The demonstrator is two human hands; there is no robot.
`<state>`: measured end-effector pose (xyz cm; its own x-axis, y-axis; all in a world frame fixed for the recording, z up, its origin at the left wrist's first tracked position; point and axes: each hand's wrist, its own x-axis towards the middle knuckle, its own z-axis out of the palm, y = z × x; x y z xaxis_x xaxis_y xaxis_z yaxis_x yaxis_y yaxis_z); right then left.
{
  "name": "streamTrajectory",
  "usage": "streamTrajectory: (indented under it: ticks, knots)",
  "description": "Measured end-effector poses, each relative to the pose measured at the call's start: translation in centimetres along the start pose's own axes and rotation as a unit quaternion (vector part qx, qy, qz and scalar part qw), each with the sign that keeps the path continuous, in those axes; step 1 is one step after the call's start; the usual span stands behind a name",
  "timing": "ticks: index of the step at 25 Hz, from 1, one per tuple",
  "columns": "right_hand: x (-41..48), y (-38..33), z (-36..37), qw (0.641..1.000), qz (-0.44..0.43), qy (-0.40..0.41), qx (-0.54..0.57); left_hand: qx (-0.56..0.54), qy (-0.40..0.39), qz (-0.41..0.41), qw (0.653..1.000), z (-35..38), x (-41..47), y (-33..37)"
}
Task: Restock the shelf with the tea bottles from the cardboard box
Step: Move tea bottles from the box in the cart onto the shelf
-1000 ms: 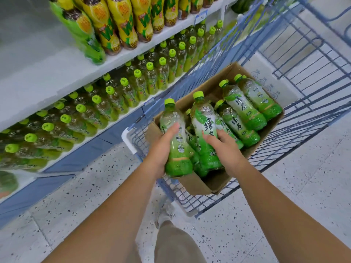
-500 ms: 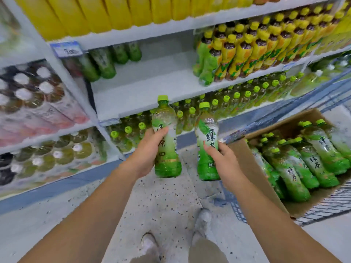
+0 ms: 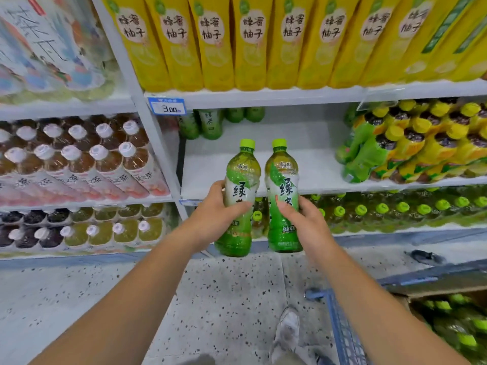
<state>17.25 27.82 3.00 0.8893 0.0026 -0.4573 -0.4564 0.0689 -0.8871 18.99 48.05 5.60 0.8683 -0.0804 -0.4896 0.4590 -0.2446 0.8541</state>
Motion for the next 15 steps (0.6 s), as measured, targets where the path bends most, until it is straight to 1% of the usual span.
streamTrajectory:
  ticks: [4, 8, 10, 13, 15]
  knots:
    - [6.3, 1.8, -2.4, 1.000, 0.015, -0.005, -0.025, 0.025, 0.051, -0.007, 0.998, 1.5, 5.4, -1.5]
    - [12.5, 2.9, -2.6, 1.000, -0.001, 0.007, -0.013, 0.007, 0.104, 0.010, 0.995, 1.8, 12.0, -2.7]
    - [15.1, 2.8, -2.1, 0.999, -0.028, 0.023, -0.016, -0.012, 0.104, 0.038, 0.994, 1.5, 15.2, -2.4]
    - [18.8, 1.8, -1.5, 0.995, -0.080, 0.053, -0.024, -0.013, 0.071, 0.090, 0.993, 1.4, 19.4, -1.2]
    - [21.9, 1.0, -1.9, 0.990, -0.119, 0.066, -0.025, -0.004, 0.059, 0.142, 0.988, 2.1, 22.6, -0.1]
